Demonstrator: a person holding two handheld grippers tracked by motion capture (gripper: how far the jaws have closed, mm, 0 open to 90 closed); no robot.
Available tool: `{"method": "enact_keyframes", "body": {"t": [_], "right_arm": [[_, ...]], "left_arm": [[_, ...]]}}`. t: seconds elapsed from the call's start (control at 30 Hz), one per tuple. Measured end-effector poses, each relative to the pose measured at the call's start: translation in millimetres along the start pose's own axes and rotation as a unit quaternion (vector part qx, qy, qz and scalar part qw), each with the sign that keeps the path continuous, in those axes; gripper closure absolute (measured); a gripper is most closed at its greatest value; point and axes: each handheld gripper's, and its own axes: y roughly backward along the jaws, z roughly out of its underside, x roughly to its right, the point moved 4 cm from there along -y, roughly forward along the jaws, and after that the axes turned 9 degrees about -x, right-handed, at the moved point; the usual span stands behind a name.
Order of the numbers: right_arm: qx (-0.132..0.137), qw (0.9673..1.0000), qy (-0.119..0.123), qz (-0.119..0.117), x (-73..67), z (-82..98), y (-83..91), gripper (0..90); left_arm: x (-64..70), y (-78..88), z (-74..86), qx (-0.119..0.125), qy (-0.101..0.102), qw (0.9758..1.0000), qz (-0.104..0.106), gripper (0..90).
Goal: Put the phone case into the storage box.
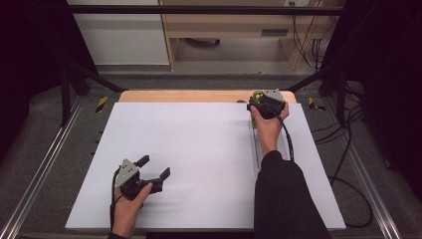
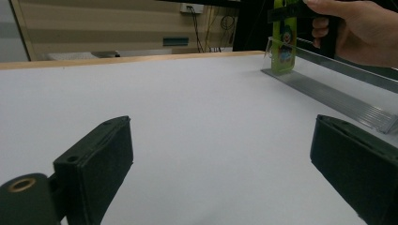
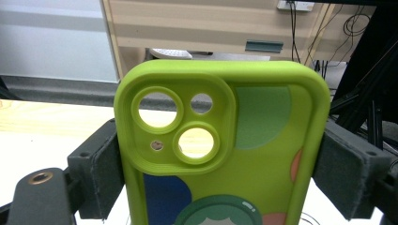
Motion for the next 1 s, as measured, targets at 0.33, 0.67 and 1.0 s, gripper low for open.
{"method": "enact_keyframes", "body": {"t": [0.33,0.67,1.0], "right_arm": [[-0.009,0.9999,-0.006,-0.003,2.3,2.7,-2.9,11.3],[-0.015,0.9997,-0.012,-0.017,-0.4,3.2,-4.0,10.5],[-0.021,0.9998,0.001,-0.004,1.6,4.8,-5.9,9.7]], "left_arm": [[1.7,-1.2,0.7,-0.003,-0.001,1.0,0.004,5.5],[1.3,-0.5,0.1,-0.001,0.0,1.0,0.004,5.4],[1.2,-0.8,0.1,-0.001,0.0,1.0,0.004,5.2]]}}
